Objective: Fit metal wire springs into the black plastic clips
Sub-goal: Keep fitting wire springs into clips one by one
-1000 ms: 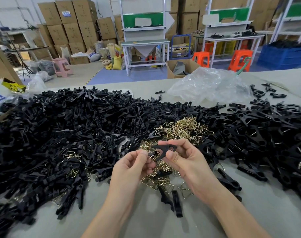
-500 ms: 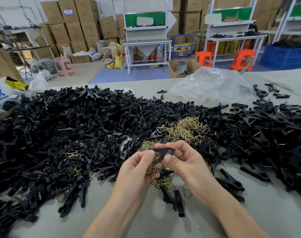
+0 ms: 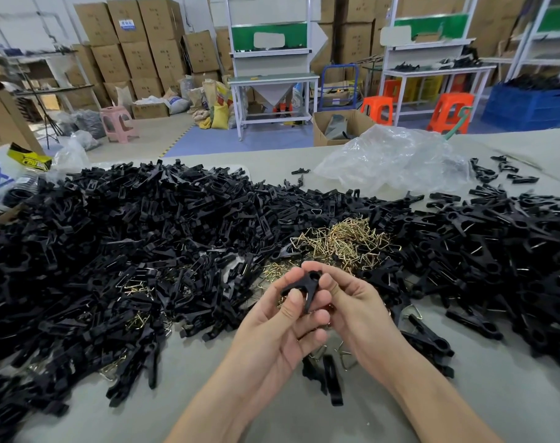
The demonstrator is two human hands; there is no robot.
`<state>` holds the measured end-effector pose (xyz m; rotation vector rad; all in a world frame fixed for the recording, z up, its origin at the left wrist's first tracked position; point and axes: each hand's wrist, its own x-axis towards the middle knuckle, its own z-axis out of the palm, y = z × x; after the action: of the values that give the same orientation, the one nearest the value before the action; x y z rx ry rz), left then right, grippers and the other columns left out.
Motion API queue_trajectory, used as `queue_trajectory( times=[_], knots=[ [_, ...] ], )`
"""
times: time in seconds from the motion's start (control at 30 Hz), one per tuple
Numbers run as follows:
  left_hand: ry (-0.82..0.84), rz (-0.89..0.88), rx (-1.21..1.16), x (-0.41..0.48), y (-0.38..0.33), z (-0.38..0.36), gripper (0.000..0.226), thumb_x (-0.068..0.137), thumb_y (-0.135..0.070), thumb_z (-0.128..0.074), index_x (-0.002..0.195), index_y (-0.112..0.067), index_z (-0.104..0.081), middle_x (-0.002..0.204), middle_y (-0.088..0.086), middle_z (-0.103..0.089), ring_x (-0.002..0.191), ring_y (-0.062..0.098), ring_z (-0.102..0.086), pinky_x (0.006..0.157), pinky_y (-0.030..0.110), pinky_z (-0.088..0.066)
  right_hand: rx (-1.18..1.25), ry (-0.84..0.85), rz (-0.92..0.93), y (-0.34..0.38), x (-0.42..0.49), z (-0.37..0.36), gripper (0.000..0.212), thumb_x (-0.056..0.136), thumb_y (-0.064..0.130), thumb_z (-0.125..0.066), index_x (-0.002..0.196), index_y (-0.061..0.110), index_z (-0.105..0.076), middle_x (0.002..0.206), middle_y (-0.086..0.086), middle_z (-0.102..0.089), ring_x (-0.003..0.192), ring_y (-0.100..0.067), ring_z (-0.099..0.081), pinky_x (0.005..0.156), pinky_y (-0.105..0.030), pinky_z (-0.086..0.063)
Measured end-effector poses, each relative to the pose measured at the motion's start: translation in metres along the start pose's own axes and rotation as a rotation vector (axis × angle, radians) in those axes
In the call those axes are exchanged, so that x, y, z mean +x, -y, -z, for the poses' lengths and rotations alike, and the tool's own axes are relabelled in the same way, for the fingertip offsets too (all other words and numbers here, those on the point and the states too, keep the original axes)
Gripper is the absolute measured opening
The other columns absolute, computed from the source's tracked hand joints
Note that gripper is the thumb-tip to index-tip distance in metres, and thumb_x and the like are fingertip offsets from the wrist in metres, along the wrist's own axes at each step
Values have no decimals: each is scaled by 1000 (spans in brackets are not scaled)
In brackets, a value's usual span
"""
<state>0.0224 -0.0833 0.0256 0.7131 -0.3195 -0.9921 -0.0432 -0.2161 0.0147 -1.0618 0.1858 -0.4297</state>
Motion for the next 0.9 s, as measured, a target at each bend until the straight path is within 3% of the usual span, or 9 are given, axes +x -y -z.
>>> queue_trajectory(
  times=[0.1, 0.27, 0.43, 0.67, 0.73, 0.9],
  knots=[
    [30, -16, 19, 0, 1, 1, 34, 94, -12, -57, 126, -11, -68, 90, 14, -68, 69, 14, -64, 64, 27, -58, -5, 28, -6, -3, 0, 3, 30, 90, 27, -64, 114, 17, -77, 93, -9, -76, 89, -21, -73, 77, -27, -59],
    [-13, -21, 43, 1, 2, 3, 31, 90, -14, -58, 118, -12, -73, 80, 10, -62, 60, 11, -56, 62, 25, -55, -18, 68, -3, -4, 1, 8, 31, 93, 30, -68, 118, 13, -75, 92, -9, -75, 92, -22, -72, 83, -29, -58],
    [-64, -1, 16, 2, 4, 5, 25, 82, -13, -63, 102, -15, -78, 73, 11, -57, 55, 11, -51, 56, 26, -53, -11, 50, -4, -6, 3, 10, 30, 87, 30, -77, 111, 13, -78, 115, -20, -74, 99, -29, -70, 88, -30, -58],
    [-28, -2, 75, 8, 3, 8, 35, 84, -20, -66, 118, -15, -73, 82, 11, -67, 61, 11, -61, 62, 26, -57, -11, 67, 31, -9, 4, 12, 27, 96, 21, -63, 117, 9, -75, 116, -19, -73, 106, -28, -70, 91, -30, -57],
    [-32, -21, 122, 10, 0, 9, 37, 83, -28, -68, 118, -17, -73, 88, 13, -71, 64, 13, -65, 63, 27, -59, 23, 15, 39, -6, 5, 11, 26, 90, 20, -67, 112, 10, -77, 118, -20, -72, 108, -28, -71, 89, -29, -58],
    [-162, -45, 216, 10, -9, 20, 43, 76, -51, -68, 103, -18, -78, 87, 11, -72, 64, 14, -65, 60, 27, -58, 321, -265, 36, 19, 6, 29, 22, 79, 5, -69, 99, 3, -79, 104, -21, -75, 82, -21, -75, 71, -24, -62]
  ],
)
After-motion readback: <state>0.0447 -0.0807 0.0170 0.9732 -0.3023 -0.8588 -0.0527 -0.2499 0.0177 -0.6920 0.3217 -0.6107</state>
